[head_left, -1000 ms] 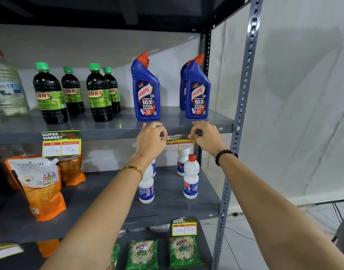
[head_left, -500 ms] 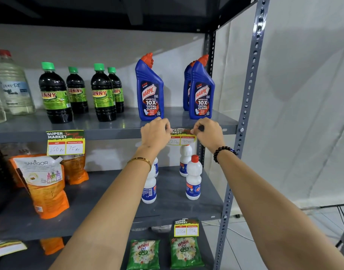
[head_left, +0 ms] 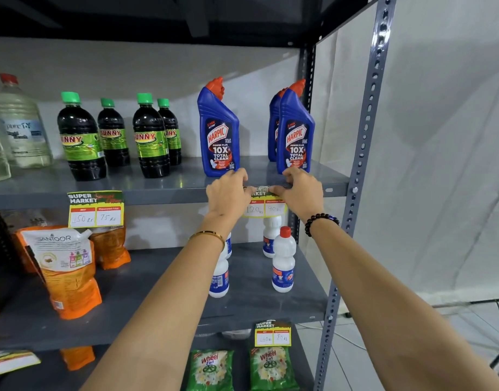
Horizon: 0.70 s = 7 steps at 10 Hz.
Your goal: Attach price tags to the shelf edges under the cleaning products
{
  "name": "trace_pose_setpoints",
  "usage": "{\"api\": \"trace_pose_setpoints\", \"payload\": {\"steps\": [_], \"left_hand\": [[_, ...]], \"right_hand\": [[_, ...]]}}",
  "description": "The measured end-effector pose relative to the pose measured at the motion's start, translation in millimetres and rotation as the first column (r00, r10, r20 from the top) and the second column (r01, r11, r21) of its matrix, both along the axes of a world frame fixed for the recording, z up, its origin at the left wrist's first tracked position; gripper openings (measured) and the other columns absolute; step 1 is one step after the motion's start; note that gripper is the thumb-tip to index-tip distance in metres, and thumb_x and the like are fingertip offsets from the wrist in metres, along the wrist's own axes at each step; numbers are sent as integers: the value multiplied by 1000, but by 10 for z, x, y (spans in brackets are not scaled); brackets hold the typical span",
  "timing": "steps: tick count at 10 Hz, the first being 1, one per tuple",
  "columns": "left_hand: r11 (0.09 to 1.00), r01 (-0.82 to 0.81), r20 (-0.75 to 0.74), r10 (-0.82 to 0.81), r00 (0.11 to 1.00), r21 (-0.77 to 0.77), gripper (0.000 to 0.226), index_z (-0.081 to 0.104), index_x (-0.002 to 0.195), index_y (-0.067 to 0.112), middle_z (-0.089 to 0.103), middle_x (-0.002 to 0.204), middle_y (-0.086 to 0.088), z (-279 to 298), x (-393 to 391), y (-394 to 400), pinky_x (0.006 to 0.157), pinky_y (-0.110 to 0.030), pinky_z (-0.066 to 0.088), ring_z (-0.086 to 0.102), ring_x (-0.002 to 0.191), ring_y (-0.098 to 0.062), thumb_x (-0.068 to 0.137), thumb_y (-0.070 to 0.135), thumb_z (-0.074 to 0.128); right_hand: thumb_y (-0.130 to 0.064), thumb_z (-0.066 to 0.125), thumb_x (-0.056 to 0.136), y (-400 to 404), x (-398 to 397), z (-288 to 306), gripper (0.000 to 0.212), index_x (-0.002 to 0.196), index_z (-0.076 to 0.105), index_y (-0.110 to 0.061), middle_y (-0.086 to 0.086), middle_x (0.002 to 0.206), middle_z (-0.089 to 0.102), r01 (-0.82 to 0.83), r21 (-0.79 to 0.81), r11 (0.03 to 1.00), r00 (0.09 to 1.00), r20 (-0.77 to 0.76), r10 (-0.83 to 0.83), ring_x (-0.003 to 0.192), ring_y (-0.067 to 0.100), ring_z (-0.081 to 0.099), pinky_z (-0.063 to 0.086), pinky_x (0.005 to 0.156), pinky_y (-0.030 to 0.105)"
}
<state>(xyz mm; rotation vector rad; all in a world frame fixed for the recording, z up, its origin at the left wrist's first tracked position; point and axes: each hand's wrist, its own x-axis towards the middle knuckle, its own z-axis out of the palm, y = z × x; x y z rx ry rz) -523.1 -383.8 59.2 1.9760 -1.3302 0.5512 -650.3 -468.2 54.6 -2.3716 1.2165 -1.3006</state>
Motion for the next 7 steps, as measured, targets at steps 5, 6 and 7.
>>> {"api": "trace_pose_setpoints", "payload": {"steps": [5,6,7], "left_hand": [[991,-99,60,94,994,86,35,61,111,9,60,118,-13,26,-89,-60,81,-41,52,57,109,-31,88,36,61],[991,-65,91,55,994,119,36,57,115,10,57,121,-12,36,-97,6,83,-42,51,57,109,-31,90,35,58],[997,4,89,-11,996,77,39,53,122,12,58,123,-9,-66,-49,81,84,-41,50,57,109,-30,94,38,49]], "right_hand": [[-45,61,83,52,112,-5,45,111,60,-10,12,116,61,101,-56,993,987,-119,-107,113,29,52,47,93,43],[-43,56,87,128,79,17,39,104,61,-7,13,109,62,91,-86,992,979,-173,-104,104,29,56,47,90,42],[-42,46,92,115,61,-48,40,104,58,-6,14,109,65,72,-152,986,986,-139,-93,107,29,57,44,97,42]]}}
